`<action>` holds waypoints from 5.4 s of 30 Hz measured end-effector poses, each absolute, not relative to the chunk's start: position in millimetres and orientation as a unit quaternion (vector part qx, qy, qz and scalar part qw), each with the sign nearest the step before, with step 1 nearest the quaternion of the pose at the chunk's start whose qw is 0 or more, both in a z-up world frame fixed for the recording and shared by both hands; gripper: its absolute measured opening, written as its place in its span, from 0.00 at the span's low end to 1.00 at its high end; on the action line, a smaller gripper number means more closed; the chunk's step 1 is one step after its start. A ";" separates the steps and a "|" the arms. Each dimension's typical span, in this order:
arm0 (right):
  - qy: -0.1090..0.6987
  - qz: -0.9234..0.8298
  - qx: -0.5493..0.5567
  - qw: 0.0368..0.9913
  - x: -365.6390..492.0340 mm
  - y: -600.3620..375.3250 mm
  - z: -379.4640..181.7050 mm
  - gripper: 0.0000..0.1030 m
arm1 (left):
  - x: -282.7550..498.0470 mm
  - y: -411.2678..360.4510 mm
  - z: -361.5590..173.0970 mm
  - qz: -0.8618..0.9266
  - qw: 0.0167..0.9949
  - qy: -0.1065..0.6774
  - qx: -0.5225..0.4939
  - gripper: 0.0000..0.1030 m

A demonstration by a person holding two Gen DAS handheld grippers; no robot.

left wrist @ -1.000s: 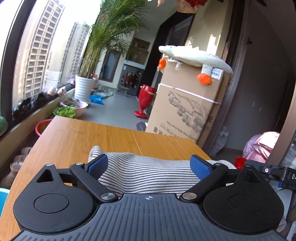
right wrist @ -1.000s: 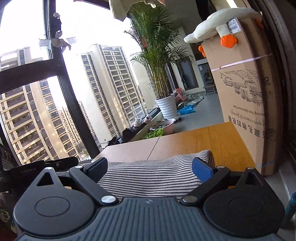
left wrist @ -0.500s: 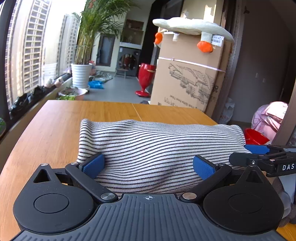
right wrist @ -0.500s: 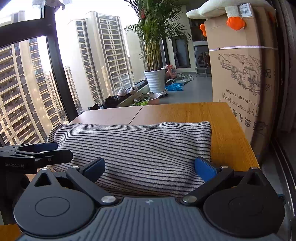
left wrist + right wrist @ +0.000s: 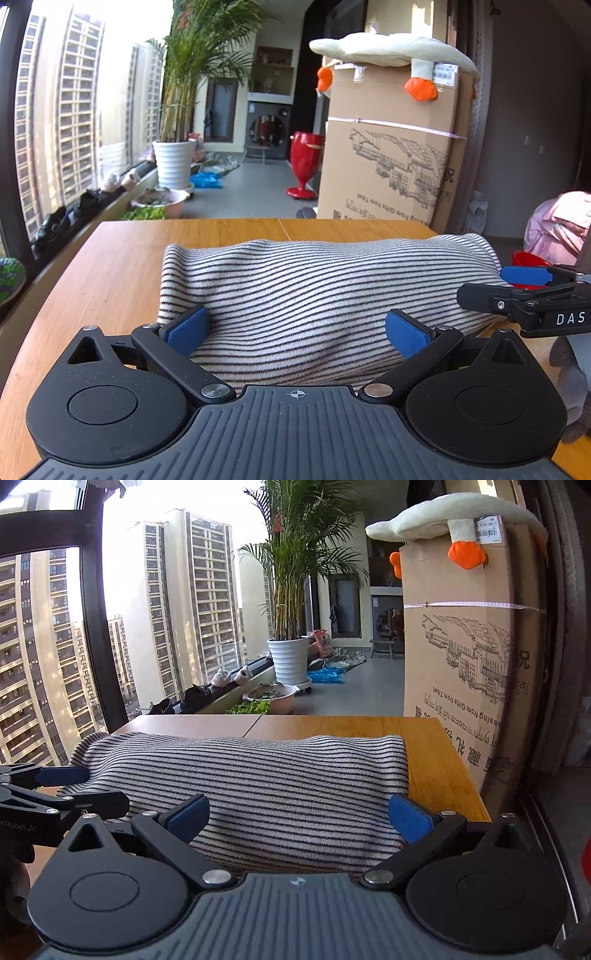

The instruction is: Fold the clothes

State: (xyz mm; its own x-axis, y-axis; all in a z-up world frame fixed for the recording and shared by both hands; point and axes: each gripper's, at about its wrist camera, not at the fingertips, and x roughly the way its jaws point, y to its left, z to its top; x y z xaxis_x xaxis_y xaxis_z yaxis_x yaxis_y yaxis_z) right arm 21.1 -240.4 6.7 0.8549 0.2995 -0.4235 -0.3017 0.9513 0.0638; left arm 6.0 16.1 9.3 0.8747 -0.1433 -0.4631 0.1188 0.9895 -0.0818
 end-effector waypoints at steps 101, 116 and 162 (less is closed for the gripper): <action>0.206 0.100 0.049 0.972 -129.4 -237.1 6.8 1.00 | -127.0 -24.6 11.4 0.064 0.973 0.223 0.001 1.00; 0.195 0.098 -0.008 0.976 -156.4 -226.2 8.0 1.00 | -170.2 -32.1 16.4 0.078 0.977 0.198 0.026 1.00; 0.218 0.112 0.005 0.969 -155.8 -230.6 3.4 1.00 | -171.5 -24.4 14.6 0.081 0.976 0.203 0.008 1.00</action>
State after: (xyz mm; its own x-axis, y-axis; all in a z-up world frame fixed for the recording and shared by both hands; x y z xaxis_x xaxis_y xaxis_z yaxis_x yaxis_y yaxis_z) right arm -155.8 -230.6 3.4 0.8798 0.2194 -0.4217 -0.2152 0.9748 0.0582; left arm -171.5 -24.4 14.6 0.9049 0.1602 -0.3944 -0.1541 0.9869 0.0474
